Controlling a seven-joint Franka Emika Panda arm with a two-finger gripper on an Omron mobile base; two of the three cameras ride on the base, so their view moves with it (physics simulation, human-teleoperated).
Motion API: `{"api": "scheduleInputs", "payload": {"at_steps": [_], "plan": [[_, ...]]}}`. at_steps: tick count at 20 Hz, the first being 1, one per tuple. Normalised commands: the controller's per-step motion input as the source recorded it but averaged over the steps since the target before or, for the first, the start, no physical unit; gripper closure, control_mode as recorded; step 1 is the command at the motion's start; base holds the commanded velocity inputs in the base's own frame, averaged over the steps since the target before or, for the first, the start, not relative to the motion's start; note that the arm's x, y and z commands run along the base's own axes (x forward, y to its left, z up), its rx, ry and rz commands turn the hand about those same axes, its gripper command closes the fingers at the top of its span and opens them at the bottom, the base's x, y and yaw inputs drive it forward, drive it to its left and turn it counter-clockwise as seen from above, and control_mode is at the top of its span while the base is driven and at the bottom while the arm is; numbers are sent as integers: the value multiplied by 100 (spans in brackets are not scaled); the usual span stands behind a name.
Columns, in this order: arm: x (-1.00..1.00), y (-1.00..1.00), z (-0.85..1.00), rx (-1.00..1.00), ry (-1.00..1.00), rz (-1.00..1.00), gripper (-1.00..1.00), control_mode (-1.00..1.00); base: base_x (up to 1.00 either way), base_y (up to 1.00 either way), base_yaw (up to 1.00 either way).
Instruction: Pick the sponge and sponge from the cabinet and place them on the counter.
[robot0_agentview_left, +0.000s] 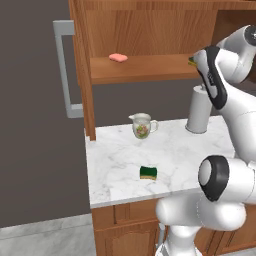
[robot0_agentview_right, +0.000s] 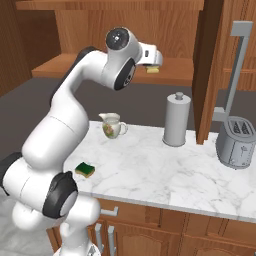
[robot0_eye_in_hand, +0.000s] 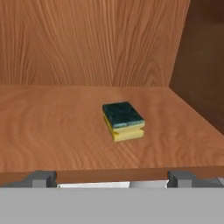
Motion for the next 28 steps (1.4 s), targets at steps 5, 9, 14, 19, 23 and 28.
{"api": "scheduleInputs", "payload": {"at_steps": [5, 9, 14, 19, 23, 28], "plan": [[26, 0, -1, 0, 5, 1, -100, -100, 0, 0, 0], [20, -1, -4, 0, 4, 0, -100, -100, 0, 0, 0], [15, -1, -13, 0, 4, 0, -100, -100, 0, 0, 0], [12, -6, -17, 0, 2, 1, -100, -100, 0, 0, 0], [20, -8, -3, 0, 0, 2, -100, -100, 0, 0, 0], [25, -9, 0, 0, 0, 3, -100, -100, 0, 0, 0]]}}
